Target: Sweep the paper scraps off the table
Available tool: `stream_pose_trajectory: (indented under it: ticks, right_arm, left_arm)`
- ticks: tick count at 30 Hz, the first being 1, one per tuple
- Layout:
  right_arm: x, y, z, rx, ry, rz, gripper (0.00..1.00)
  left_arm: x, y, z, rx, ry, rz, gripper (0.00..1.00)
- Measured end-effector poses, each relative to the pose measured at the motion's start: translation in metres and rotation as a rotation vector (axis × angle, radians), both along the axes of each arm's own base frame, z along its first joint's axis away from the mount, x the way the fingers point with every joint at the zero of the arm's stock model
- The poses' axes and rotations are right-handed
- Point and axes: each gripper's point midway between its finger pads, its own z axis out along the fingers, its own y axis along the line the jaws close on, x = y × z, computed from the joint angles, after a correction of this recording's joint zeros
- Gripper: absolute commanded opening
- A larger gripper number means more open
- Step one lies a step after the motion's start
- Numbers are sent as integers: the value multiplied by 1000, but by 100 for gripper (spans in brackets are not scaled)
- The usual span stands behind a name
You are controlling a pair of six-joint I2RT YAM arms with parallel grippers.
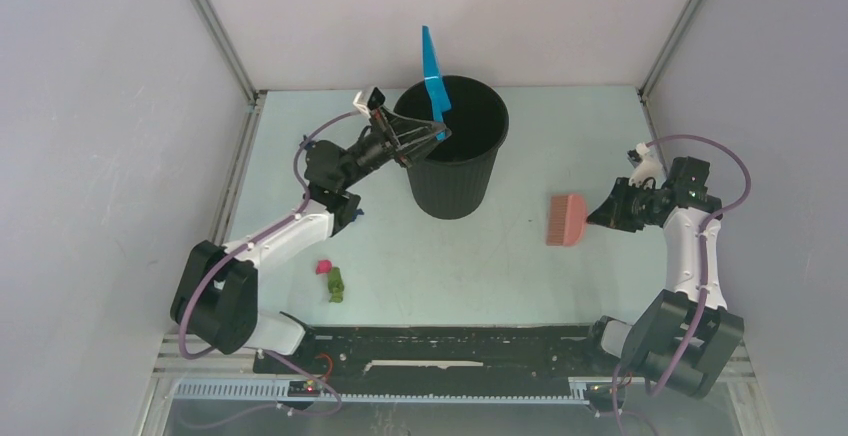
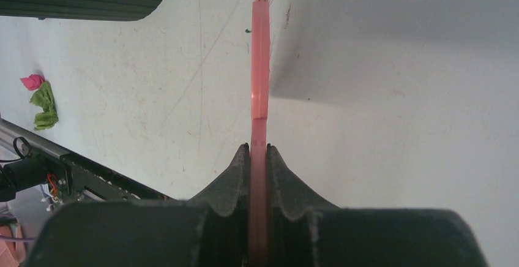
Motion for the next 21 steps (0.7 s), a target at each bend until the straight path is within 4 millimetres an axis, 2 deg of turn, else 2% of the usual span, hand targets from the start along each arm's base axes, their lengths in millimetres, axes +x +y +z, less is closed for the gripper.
stream_pose_trajectory:
  ticks: [4, 17, 21]
  right_arm:
    - [0, 0, 0, 0, 1, 0, 0]
    - [0, -1, -1, -6, 2, -1, 0]
    - [0, -1, -1, -6, 3, -1, 0]
  left_arm:
    - [-7, 5, 15, -70, -26, -27, 0]
    - [-5, -10, -19, 24, 31, -106, 0]
    - [-4, -16, -20, 81, 3, -117, 0]
